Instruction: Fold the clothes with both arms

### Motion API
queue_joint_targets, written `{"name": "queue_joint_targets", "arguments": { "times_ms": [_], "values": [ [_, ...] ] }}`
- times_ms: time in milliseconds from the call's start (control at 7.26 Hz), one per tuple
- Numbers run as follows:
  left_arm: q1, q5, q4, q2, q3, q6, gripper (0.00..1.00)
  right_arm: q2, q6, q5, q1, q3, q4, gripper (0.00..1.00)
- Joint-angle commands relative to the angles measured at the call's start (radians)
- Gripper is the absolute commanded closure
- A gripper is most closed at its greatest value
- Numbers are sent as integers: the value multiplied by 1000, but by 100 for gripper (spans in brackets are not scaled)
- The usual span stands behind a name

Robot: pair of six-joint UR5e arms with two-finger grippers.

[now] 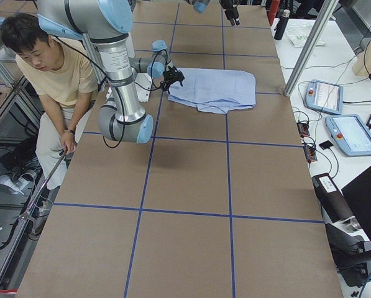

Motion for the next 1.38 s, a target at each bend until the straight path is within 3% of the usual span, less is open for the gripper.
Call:
{"name": "queue_joint_targets", "arguments": {
  "times_ms": [0,827,1102,1240],
  "values": [
    [-2,0,2,2,-7,-1,18,-9,28,-4,-6,-9,1,7],
    [-3,0,2,2,-8,-1,18,-32,28,1,-13,-4,-8,14],
    [-3,0,2,2,-10,-1,18,-40,28,-1,-19,-9,-8,27],
    [-3,0,2,2,-10,-1,18,-40,28,-1,-19,-9,-8,46]
  ]
}}
